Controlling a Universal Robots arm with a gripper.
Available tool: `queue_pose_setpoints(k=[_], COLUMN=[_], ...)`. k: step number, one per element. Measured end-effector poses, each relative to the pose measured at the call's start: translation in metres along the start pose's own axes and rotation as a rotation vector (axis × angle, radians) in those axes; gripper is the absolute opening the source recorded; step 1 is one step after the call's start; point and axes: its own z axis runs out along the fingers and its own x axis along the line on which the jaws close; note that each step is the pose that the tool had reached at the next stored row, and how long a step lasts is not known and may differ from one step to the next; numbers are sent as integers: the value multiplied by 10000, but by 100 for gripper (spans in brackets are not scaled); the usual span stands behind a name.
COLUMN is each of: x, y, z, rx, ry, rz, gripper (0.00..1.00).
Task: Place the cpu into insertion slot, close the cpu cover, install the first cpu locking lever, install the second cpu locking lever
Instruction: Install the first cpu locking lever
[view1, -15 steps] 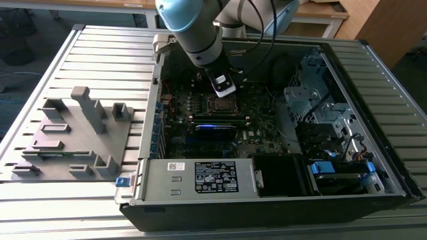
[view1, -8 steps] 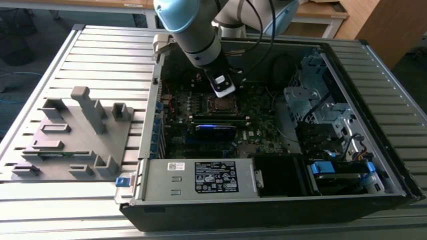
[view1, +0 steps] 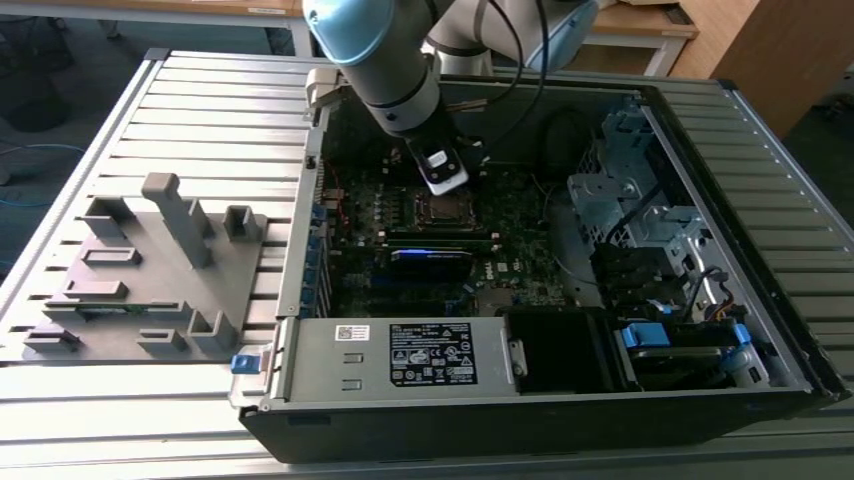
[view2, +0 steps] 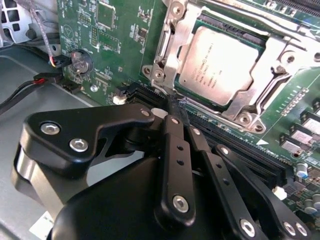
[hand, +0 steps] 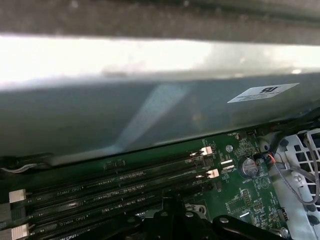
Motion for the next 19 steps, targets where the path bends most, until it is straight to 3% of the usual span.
queue_pose_setpoints(k=[6, 19], x=[21, 26], y=[-9, -10], z=[10, 13], rx=[51, 21], ry=[-50, -50], rz=[-39, -26], gripper=[11, 11])
